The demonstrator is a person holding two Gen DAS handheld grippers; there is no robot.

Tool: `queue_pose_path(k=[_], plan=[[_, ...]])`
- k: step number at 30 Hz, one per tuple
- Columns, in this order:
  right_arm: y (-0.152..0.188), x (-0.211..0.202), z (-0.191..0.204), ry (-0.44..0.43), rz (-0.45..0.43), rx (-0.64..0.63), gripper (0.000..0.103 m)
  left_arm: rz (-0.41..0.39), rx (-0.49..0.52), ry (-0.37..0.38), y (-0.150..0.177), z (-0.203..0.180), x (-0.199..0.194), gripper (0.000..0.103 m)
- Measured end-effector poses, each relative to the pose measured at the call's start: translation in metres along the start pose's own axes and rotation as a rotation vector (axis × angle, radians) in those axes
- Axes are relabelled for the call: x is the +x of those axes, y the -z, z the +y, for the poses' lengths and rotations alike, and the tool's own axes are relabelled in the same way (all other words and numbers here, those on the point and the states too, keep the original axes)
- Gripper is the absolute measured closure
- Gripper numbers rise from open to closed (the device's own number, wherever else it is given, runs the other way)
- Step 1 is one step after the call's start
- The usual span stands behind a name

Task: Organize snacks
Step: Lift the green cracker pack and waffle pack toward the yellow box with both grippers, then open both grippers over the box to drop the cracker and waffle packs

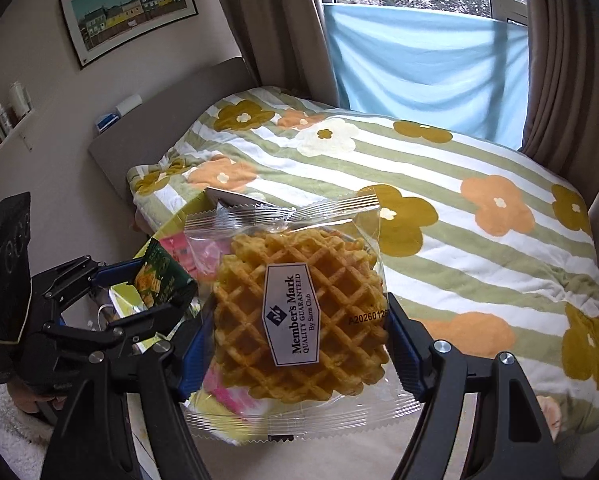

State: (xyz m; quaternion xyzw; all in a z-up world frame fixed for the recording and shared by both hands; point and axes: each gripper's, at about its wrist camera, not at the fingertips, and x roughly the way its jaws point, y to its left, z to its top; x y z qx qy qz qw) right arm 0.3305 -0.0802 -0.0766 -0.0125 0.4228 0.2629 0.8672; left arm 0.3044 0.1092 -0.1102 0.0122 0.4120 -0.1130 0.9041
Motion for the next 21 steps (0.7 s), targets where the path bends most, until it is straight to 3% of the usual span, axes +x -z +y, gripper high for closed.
queue_pose_path(k=[5, 12, 14, 16, 21], plan=[[-0.002, 0.027, 0.023, 0.023, 0.013, 0.084, 0.031, 0.058, 0.007, 0.014, 0.001, 0.045, 0.018, 0.041], [0.007, 0.049, 0.040, 0.075, 0.052, 0.203, 0.031, 0.117, 0.027, 0.024, 0.009, 0.066, 0.036, 0.039], [0.010, 0.052, 0.041, 0.084, 0.067, 0.226, 0.031, 0.127, 0.031, 0.029, 0.011, 0.068, 0.038, 0.029], [0.011, 0.053, 0.043, 0.097, 0.079, 0.229, 0.031, 0.142, 0.039, 0.023, 0.013, 0.067, 0.040, 0.004], [0.012, 0.053, 0.039, 0.109, 0.082, 0.245, 0.031, 0.153, 0.045, -0.029, 0.020, 0.067, 0.036, 0.001]])
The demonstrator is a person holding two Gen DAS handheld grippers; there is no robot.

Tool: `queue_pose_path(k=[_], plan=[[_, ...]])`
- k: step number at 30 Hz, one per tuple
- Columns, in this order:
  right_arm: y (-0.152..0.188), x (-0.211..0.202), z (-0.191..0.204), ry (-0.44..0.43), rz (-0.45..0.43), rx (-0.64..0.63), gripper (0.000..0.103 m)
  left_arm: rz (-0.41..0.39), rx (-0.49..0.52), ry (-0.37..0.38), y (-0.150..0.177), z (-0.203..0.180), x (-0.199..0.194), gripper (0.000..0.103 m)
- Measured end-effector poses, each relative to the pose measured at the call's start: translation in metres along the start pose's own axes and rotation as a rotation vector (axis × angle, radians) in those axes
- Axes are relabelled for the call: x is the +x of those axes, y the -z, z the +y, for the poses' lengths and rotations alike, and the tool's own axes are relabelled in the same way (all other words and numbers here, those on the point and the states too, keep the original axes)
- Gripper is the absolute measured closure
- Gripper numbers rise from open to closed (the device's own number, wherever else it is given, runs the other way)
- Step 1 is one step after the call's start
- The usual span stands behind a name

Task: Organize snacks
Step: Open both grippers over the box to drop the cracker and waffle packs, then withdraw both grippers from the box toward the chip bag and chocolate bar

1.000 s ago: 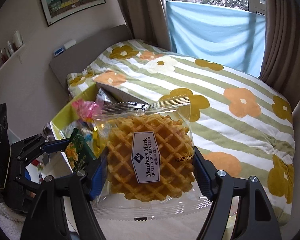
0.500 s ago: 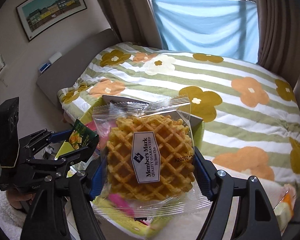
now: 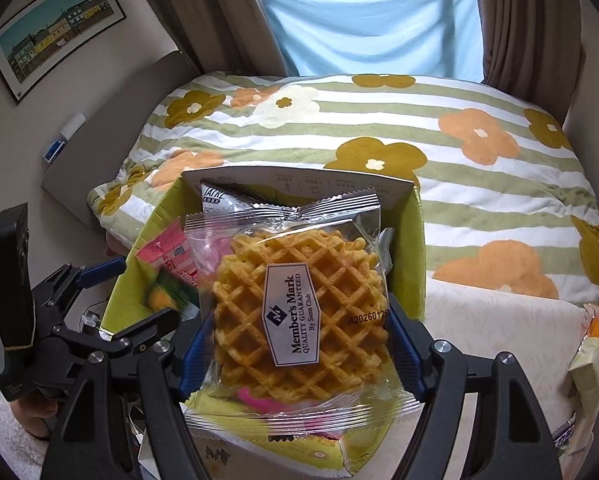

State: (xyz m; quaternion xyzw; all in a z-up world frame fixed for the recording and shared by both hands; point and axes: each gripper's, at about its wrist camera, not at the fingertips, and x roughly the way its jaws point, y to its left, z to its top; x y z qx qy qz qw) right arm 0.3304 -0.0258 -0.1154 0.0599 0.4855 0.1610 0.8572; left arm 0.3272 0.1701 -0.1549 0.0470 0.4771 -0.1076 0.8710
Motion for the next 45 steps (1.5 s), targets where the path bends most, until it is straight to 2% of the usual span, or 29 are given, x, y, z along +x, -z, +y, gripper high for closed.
queue_pose_path(k=[8, 11, 12, 13, 15, 20, 24, 30, 34, 40, 45], plan=[[0.000, 0.010, 0.004, 0.003, 0.029, 0.018, 0.030, 0.022, -0.004, -0.020, 0.018, 0.008, -0.006, 0.001], [0.000, 0.017, 0.006, 0.031, 0.035, 0.015, 0.029, 0.019, -0.008, -0.027, 0.022, 0.008, -0.009, 0.001], [0.000, 0.019, 0.006, 0.036, 0.034, 0.017, 0.022, 0.017, -0.015, -0.021, 0.022, 0.008, -0.010, 0.001], [0.000, 0.020, 0.006, 0.030, 0.028, 0.023, 0.010, 0.015, -0.022, -0.010, 0.022, 0.009, -0.011, 0.001], [0.002, 0.019, 0.005, 0.012, -0.008, 0.043, 0.001, 0.003, -0.043, 0.006, 0.024, 0.011, -0.016, 0.001], [0.008, 0.011, 0.009, 0.025, -0.048, 0.016, 0.001, -0.011, -0.052, -0.003, 0.026, 0.013, -0.023, 0.001], [0.013, 0.006, 0.013, 0.022, -0.037, -0.003, 0.001, -0.020, -0.058, -0.017, 0.028, 0.013, -0.030, 0.001], [0.018, -0.008, 0.017, 0.018, -0.037, -0.005, 0.001, -0.046, -0.068, -0.008, 0.032, 0.014, -0.045, 0.001], [0.024, -0.025, 0.018, 0.052, -0.057, 0.003, 0.001, -0.062, -0.059, 0.015, 0.030, 0.011, -0.054, 0.001], [0.038, -0.057, 0.005, 0.109, -0.106, 0.052, 0.001, -0.083, 0.006, 0.085, 0.022, -0.017, -0.060, 0.001], [0.053, -0.090, -0.020, 0.203, -0.135, 0.094, 0.001, -0.130, 0.079, 0.133, 0.017, -0.058, -0.067, 0.001]])
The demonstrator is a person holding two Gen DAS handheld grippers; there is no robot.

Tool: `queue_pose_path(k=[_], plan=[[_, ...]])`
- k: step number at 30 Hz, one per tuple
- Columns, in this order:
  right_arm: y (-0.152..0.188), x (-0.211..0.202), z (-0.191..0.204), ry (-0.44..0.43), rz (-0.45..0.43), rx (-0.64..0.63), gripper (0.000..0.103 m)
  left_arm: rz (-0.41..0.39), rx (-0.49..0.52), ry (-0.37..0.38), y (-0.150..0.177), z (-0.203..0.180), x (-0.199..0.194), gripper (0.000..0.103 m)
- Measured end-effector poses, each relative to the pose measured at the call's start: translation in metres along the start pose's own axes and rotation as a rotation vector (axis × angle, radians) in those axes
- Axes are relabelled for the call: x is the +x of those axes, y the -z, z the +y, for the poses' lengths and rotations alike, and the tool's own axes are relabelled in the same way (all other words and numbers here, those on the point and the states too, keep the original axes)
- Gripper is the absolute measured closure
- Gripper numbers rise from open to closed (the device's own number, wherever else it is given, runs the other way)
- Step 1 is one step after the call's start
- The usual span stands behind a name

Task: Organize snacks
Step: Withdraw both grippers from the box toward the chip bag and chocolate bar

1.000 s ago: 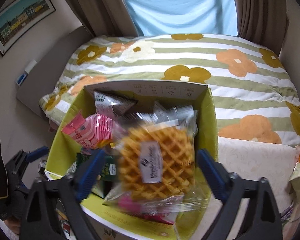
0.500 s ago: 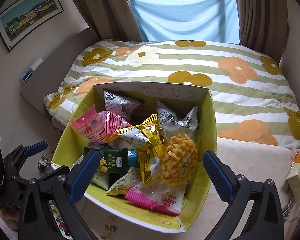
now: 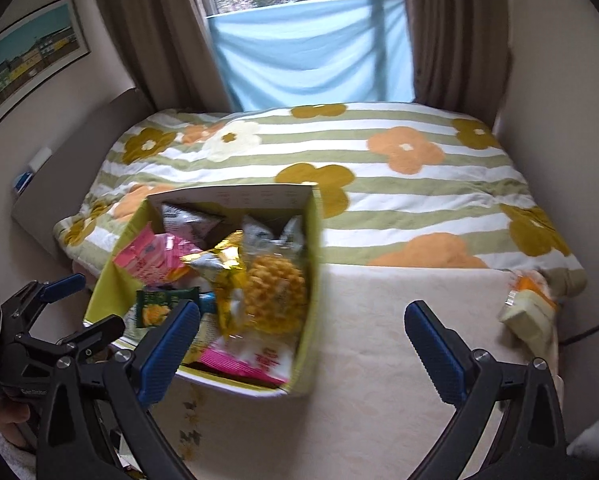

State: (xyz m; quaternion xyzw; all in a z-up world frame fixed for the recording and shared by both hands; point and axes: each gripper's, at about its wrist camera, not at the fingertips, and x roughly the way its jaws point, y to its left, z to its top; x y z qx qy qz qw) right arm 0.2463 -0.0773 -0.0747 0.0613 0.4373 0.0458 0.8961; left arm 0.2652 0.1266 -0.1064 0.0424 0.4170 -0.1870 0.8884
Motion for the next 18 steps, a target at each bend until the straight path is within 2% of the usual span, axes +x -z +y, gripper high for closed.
queue_pose_path(k=[4, 7, 11, 18], plan=[[0.005, -0.028, -0.044, 0.058, -0.030, 0.066, 0.001, -0.026, 0.047, 0.055, -0.009, -0.037, 0.001, 0.001], [0.008, -0.048, -0.078, 0.116, -0.059, 0.081, 0.001, -0.051, 0.099, 0.051, -0.015, -0.074, 0.006, 0.001], [0.010, -0.066, -0.125, 0.205, -0.069, 0.064, 0.001, -0.060, 0.118, 0.061, -0.020, -0.122, 0.019, 0.001], [0.008, -0.073, -0.216, 0.183, -0.062, 0.017, 0.001, -0.024, 0.151, 0.079, -0.023, -0.223, 0.060, 0.001]])
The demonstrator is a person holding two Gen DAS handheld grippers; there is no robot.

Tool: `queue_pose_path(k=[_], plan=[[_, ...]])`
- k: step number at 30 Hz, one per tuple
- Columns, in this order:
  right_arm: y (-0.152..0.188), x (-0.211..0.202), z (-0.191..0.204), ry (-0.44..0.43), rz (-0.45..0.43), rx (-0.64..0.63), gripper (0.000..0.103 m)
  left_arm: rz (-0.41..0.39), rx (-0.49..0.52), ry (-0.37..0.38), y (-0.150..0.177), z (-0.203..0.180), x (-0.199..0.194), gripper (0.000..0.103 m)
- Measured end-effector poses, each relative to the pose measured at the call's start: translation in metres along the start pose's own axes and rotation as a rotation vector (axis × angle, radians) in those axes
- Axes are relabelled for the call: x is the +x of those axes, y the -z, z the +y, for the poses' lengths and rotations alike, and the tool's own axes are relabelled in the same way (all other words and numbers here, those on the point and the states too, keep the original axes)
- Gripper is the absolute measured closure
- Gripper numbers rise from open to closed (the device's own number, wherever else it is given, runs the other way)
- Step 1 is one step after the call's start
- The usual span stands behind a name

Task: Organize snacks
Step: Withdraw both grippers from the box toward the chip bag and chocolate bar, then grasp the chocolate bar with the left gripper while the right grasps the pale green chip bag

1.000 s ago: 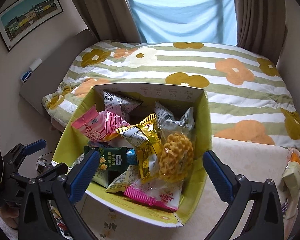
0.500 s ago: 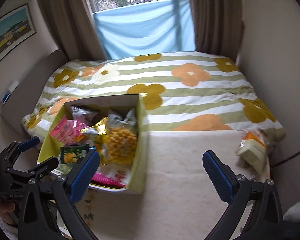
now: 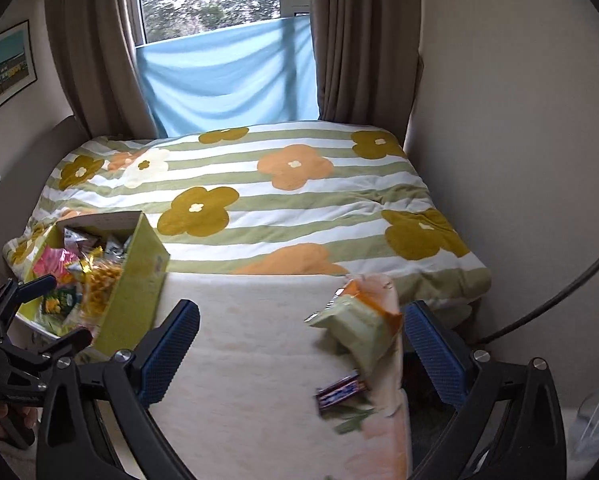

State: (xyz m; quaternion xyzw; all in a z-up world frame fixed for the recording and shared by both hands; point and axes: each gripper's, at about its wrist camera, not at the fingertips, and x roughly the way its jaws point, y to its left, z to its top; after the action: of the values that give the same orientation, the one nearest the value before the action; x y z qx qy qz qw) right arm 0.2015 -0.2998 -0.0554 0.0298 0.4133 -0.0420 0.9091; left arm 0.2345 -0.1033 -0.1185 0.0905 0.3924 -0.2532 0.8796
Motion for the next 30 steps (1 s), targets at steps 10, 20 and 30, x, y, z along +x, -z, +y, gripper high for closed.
queue_pose_path(k=[10, 20, 30], plan=[[0.005, 0.057, -0.082, -0.138, 0.061, -0.137, 0.001, 0.080, 0.047, 0.011, 0.003, -0.118, 0.081, 0.001], [0.017, 0.138, -0.111, -0.233, 0.197, -0.242, 0.001, 0.253, 0.279, 0.110, 0.033, -0.183, 0.153, 0.003], [0.028, 0.178, -0.118, -0.236, 0.260, -0.251, 0.001, 0.367, 0.424, 0.188, 0.051, -0.209, 0.207, 0.038]])
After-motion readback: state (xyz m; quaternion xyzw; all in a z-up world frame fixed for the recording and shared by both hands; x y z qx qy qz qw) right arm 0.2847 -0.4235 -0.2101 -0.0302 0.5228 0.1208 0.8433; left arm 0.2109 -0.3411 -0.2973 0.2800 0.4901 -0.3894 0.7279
